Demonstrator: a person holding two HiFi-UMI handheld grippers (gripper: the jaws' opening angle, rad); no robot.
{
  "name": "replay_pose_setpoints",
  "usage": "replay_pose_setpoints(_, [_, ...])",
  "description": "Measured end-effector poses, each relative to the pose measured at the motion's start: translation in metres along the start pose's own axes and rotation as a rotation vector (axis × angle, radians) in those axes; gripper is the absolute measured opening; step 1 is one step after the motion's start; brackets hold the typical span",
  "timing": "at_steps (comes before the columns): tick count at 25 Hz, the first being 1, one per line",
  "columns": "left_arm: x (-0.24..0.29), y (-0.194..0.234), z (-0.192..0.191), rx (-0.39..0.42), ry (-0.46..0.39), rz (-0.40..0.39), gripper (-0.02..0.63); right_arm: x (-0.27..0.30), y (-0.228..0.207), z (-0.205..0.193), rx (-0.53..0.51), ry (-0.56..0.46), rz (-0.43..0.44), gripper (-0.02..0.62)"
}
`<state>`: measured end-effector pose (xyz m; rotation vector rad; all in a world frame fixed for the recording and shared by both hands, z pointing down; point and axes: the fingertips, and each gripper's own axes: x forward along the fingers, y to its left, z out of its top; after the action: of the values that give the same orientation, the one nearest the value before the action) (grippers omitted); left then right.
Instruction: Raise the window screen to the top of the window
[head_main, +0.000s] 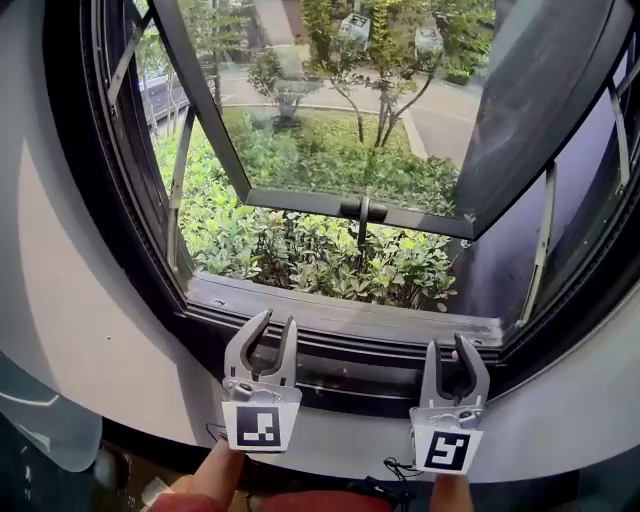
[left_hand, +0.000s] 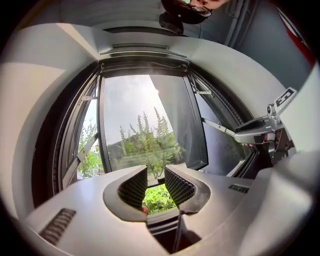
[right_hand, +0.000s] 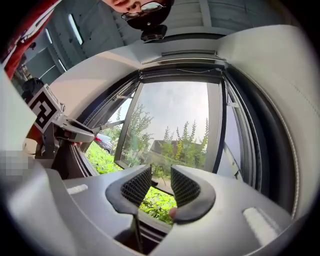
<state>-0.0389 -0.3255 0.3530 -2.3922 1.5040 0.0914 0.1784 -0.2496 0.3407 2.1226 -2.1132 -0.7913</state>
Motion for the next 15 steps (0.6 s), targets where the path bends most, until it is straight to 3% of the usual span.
replay_pose_setpoints(4, [-0.012,-0.011,-0.024,-0.038,0.044,-0.013,0.098,-0.015,0.019,-0.032,0.072,0.106,0.018,0.118])
replay_pose_setpoints(10, [-0.024,-0.024,-0.054,-0.073,0.111,-0.027,0.098,-0.032,0.046,-0.058,0.147,0.144,0.034,0.118])
replay_pose_setpoints(15, [-0.032,-0.034,-0.07,-0.043,0.136,-0.037,0.098,-0.037,0.05,-0.073,0.175,0.18,0.036,0.118])
